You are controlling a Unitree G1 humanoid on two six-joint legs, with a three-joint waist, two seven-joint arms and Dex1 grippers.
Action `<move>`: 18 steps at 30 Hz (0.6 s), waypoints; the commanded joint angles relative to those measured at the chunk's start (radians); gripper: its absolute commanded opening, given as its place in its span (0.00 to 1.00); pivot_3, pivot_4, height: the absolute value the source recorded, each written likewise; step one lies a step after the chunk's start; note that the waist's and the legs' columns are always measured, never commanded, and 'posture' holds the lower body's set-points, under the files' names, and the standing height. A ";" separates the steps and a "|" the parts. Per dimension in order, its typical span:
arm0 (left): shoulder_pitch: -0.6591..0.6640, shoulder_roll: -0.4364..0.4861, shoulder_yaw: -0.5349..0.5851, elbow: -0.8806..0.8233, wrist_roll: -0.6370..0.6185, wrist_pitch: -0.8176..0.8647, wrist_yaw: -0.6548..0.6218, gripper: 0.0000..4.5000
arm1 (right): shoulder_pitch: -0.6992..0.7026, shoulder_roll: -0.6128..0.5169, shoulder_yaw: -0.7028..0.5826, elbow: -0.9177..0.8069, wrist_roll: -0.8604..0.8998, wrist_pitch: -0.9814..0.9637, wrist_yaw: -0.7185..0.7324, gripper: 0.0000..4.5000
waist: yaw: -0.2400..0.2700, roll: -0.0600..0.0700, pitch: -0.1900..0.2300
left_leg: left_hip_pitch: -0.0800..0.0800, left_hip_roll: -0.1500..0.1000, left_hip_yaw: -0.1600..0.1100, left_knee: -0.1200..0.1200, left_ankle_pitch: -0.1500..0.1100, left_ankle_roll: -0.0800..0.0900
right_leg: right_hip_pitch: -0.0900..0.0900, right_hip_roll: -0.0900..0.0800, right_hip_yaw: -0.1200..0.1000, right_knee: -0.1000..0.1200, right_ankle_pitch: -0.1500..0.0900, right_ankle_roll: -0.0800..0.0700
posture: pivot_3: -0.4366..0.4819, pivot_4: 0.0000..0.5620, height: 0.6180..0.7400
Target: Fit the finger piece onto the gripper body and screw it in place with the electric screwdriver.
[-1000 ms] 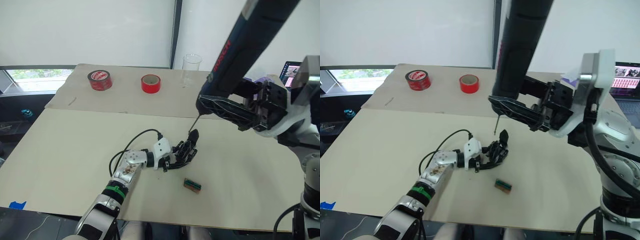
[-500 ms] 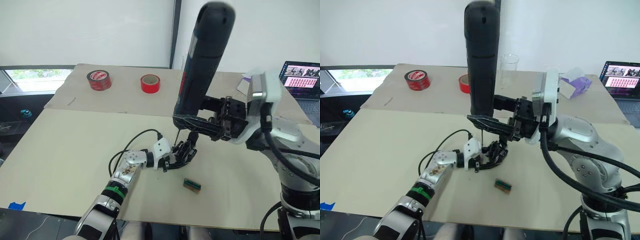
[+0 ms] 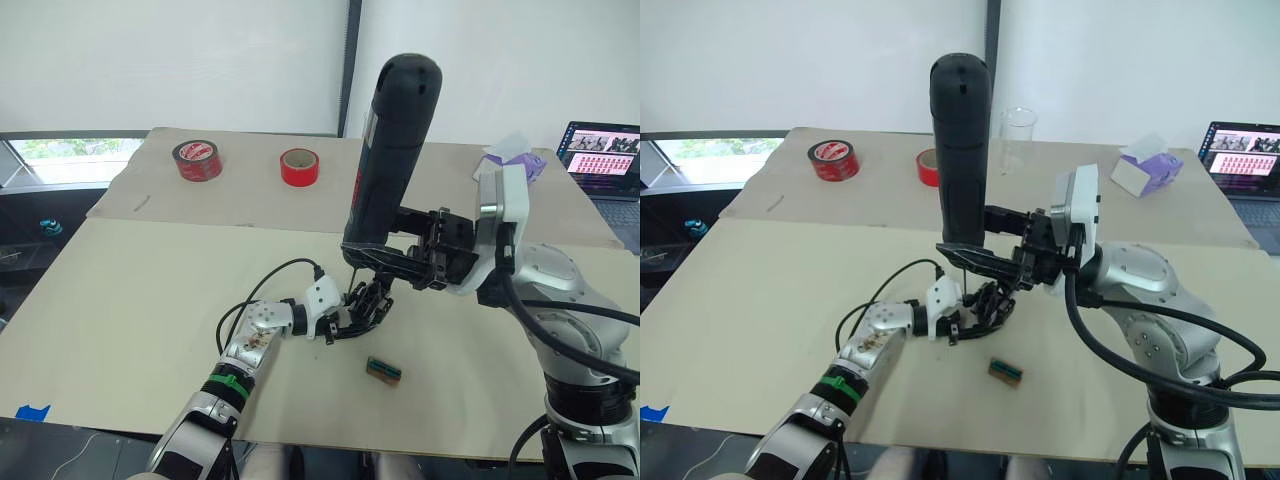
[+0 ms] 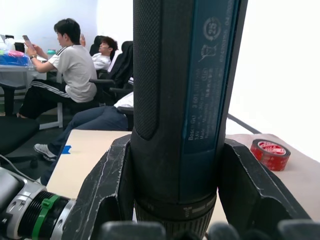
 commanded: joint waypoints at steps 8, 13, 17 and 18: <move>0.031 0.007 -0.056 0.023 0.042 0.048 -0.016 0.51 | 0.026 0.012 -0.033 -0.027 -0.026 -0.051 0.012 0.42 | -0.001 0.000 0.000 | 0.000 0.000 0.000 0.000 0.000 0.000 | 0.000 0.000 0.000 0.000 0.000 0.000 | 0.48 0.27 1.00; 0.031 0.006 -0.059 0.024 0.043 0.051 -0.017 0.51 | 0.036 0.016 -0.034 -0.024 -0.040 -0.057 0.013 0.42 | -0.001 0.000 0.000 | 0.000 0.000 0.000 0.000 0.000 0.000 | 0.000 0.000 0.000 0.000 0.000 0.000 | 0.48 0.27 1.00; 0.029 0.007 -0.060 0.027 0.044 0.052 -0.020 0.51 | 0.041 0.022 -0.032 -0.018 -0.054 -0.067 0.017 0.42 | -0.001 0.000 0.000 | 0.000 0.000 0.000 0.000 0.000 0.000 | 0.000 0.000 0.000 0.000 0.000 0.000 | 0.48 0.27 1.00; 0.028 0.007 -0.061 0.028 0.044 0.051 -0.020 0.51 | 0.042 0.024 -0.032 -0.016 -0.057 -0.070 0.017 0.42 | -0.001 0.000 0.000 | 0.000 0.000 0.000 0.000 0.000 0.000 | 0.000 0.000 0.000 0.000 0.000 0.000 | 0.48 0.27 1.00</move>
